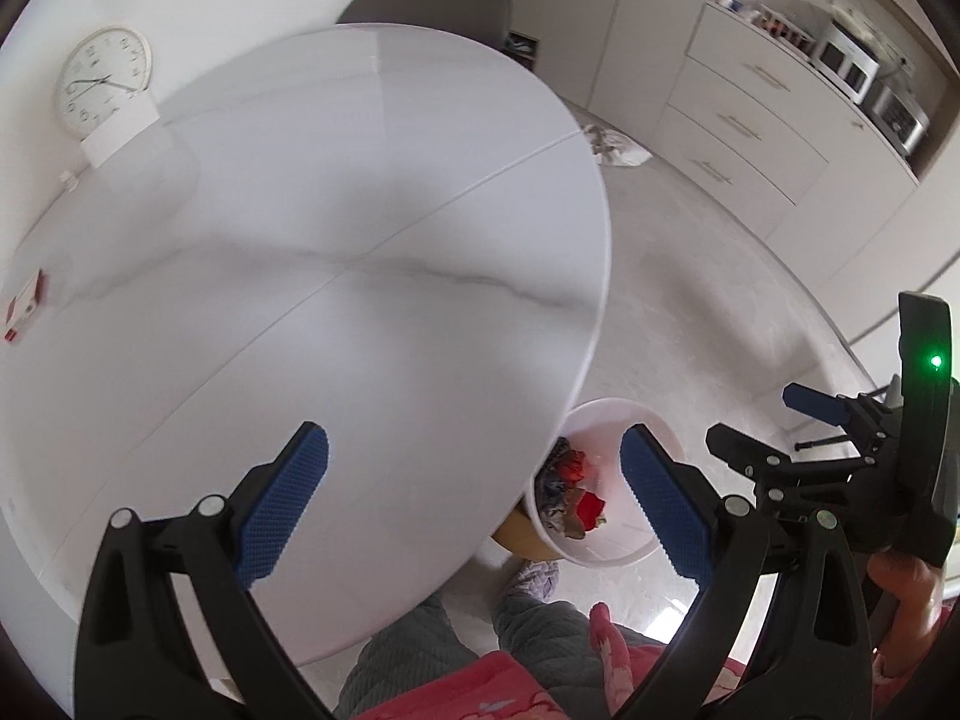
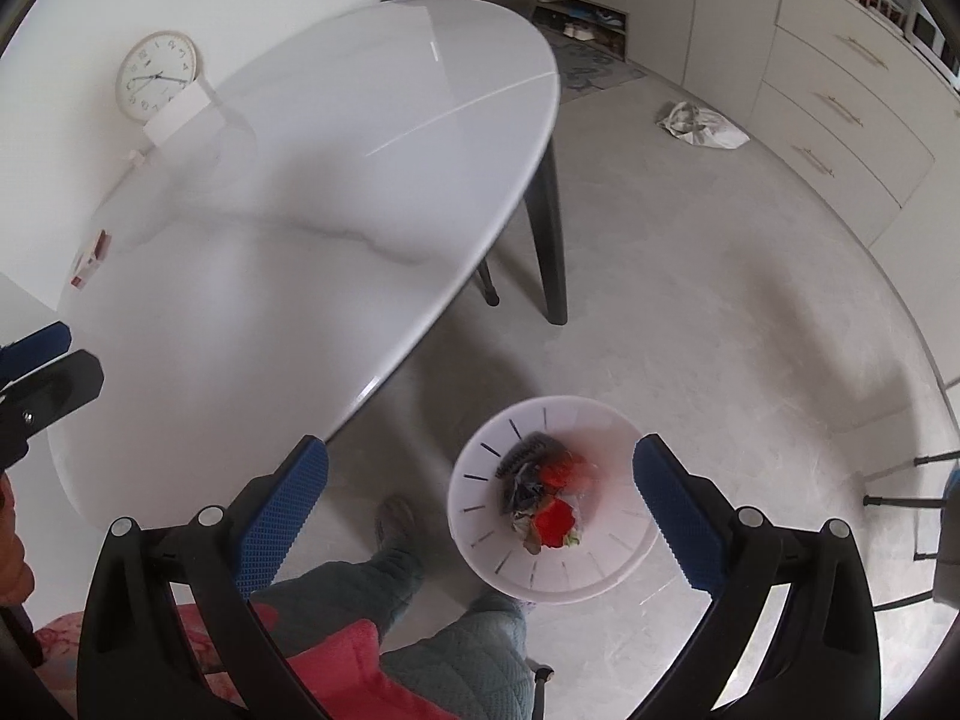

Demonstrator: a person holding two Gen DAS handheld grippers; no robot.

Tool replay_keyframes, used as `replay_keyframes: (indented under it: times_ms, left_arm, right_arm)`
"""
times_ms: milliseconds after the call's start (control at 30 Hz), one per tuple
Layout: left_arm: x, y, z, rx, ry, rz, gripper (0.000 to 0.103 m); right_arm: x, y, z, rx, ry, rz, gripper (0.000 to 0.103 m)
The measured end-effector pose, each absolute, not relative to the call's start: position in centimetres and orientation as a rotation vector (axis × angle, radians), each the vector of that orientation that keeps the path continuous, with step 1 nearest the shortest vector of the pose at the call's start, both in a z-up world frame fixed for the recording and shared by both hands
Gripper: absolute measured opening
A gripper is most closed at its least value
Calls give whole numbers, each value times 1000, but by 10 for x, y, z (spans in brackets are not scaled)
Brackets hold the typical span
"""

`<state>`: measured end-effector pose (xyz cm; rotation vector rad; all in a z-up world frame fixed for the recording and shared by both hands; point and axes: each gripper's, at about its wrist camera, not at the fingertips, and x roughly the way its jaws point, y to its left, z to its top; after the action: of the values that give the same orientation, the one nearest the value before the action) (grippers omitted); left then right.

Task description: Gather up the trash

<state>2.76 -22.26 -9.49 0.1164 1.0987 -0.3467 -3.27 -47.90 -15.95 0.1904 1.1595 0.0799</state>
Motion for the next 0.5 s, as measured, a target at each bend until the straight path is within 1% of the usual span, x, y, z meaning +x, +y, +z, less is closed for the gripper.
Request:
replay_keyframes:
  times_ms: [500]
  left_arm:
    - [24, -184, -92, 84, 1101, -287, 94]
  right_arm:
    - [-20, -434, -150, 125, 1150, 146, 101]
